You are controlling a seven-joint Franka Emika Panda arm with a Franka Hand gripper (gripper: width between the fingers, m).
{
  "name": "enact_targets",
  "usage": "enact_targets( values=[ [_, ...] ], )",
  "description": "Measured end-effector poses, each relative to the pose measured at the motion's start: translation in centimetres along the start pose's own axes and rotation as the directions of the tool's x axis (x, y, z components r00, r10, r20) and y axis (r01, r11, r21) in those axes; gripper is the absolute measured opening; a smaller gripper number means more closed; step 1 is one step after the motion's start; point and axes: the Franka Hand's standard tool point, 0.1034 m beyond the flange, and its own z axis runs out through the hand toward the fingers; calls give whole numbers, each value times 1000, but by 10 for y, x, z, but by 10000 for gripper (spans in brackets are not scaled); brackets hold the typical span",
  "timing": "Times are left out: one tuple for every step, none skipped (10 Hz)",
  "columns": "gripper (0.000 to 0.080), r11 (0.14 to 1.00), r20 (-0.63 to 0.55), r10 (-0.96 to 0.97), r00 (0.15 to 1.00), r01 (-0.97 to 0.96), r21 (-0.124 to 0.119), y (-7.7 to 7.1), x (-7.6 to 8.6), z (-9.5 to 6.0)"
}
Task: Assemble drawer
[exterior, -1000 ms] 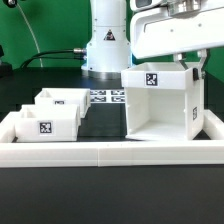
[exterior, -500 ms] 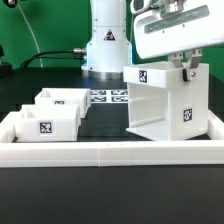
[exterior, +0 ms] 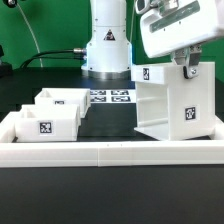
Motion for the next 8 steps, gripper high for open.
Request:
enact_targets(
  values=[
    [45,996,7,90,996,-90,3,1,0,0],
    [45,974,18,227,974,-227,9,2,3,1],
    [45,948,25,317,948,-318,18,2,5,2],
    [45,947,33,321,947,-321,7,0,4,3],
    [45,947,39,322,946,-322,1,-4,3,6],
    [45,947,43,320,946,-321,5,-10,3,7],
    [46,948,46,317,947,-318,10,-16,3,8],
    [46,948,50,316,947,-317,7,-22,4,10]
  ],
)
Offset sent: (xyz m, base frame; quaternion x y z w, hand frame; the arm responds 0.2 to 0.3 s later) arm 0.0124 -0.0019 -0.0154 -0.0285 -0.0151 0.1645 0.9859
